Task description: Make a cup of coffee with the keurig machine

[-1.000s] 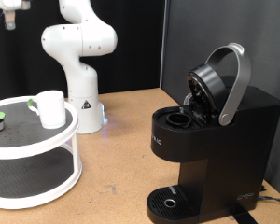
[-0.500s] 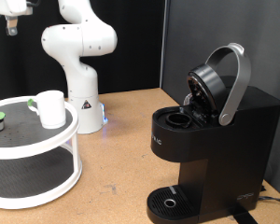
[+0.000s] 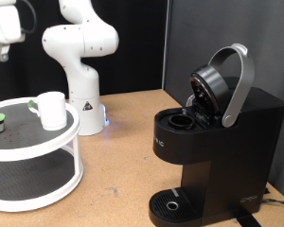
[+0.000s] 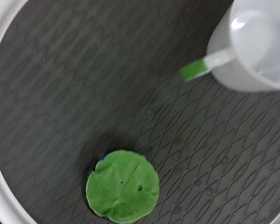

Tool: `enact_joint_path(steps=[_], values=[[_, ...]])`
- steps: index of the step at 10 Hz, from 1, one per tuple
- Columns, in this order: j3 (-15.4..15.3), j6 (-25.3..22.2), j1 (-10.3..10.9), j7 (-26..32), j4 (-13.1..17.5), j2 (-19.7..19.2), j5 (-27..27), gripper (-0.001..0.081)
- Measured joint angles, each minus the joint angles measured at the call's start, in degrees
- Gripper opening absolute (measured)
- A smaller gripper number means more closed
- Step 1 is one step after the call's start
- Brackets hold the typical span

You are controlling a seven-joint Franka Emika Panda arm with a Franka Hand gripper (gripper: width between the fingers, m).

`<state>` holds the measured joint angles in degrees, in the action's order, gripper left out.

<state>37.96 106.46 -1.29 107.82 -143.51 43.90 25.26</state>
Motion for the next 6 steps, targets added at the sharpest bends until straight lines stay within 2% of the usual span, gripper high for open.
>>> enact_joint_path(steps=[3, 6], values=[[3.2, 7.0, 0.0, 0.0, -2.7, -3.5, 2.3, 0.0803], [3.3, 7.3, 0.1, 2.6, -3.2, -3.5, 3.1, 0.0803]])
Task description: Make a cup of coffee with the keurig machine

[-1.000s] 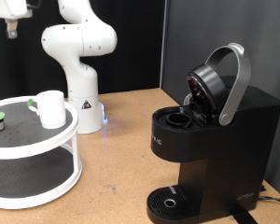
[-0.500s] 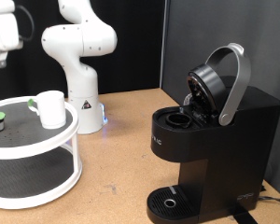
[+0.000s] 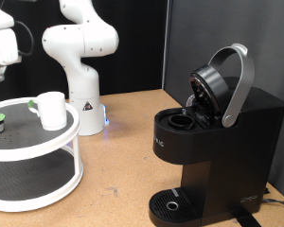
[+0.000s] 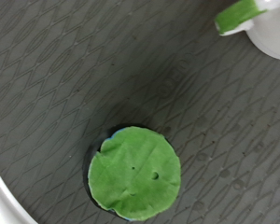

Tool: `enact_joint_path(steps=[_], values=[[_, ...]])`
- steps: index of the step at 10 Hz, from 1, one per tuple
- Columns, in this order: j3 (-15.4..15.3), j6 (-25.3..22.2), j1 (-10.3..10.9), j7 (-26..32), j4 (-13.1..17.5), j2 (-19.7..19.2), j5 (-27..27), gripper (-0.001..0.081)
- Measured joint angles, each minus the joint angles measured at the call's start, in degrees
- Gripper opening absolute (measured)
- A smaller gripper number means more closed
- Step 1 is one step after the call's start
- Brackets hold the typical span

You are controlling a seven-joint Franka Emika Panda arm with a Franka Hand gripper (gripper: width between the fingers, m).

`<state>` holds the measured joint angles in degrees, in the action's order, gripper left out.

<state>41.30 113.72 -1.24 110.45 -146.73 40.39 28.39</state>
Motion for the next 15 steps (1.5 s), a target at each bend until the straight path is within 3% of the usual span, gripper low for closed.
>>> enact_joint_path(steps=[5, 9, 15], values=[[1.4, 9.7, -0.1, -2.1, -5.3, -4.1, 4.0, 0.0803], [3.1, 16.7, -0.2, -2.7, -7.6, -8.0, 4.9, 0.0803], [5.2, 21.7, -0.2, -2.4, -9.3, -11.8, 4.9, 0.0803]])
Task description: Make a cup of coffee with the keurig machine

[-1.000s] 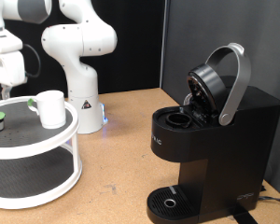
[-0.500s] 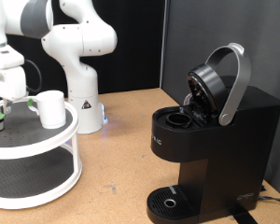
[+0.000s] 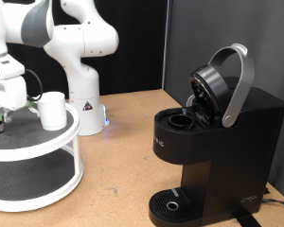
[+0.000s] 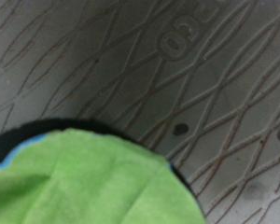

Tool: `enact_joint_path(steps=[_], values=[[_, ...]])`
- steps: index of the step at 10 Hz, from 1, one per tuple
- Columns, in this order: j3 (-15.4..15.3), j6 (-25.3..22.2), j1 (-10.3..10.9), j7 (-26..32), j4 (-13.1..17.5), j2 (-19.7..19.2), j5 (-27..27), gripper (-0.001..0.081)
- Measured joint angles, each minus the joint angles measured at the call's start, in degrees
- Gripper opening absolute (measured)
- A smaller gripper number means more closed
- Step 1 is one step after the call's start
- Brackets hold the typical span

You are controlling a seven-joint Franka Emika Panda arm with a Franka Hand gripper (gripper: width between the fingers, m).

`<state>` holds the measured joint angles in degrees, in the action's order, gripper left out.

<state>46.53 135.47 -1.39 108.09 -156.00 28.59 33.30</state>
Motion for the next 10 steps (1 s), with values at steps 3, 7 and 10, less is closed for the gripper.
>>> enact_joint_path(steps=[3, 7, 10], values=[[0.5, 0.7, 0.0, 0.6, -0.4, -0.4, 0.0, 0.0803], [0.8, 0.7, 0.0, 0.7, -0.5, -0.6, 0.0, 0.0618], [0.8, 0.7, 0.0, 0.7, -0.4, -0.7, 0.0, 0.0476]])
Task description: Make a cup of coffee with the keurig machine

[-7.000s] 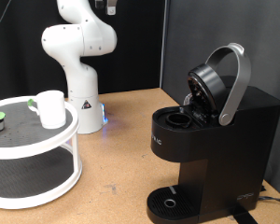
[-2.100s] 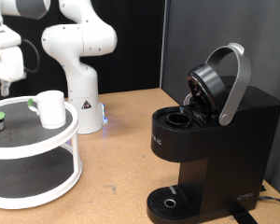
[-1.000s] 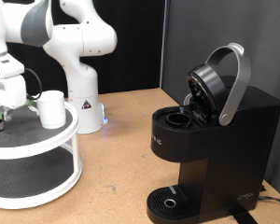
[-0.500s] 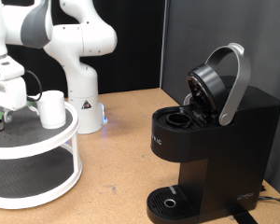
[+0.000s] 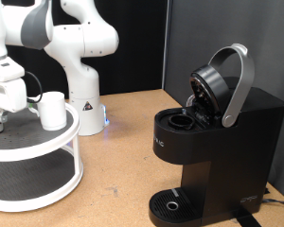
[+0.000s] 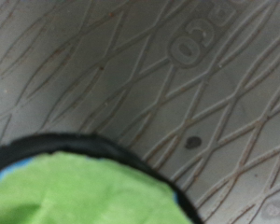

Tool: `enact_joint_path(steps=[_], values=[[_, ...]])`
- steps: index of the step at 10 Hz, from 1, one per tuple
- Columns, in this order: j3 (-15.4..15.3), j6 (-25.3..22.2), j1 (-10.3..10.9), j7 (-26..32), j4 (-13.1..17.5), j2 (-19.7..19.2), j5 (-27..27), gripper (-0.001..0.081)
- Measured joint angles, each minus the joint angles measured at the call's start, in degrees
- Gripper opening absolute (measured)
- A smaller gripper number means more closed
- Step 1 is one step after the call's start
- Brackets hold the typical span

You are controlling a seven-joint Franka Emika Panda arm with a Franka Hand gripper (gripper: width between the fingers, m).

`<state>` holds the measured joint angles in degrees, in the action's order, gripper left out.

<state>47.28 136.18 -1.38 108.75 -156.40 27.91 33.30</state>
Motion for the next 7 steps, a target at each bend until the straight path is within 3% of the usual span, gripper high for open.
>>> enact_joint_path(steps=[3, 7], values=[[0.0, -0.9, 0.2, 0.3, 0.4, 0.1, -0.7, 0.0476], [-0.7, -8.4, 0.9, 3.5, 4.4, 3.8, -5.4, 0.0475]])
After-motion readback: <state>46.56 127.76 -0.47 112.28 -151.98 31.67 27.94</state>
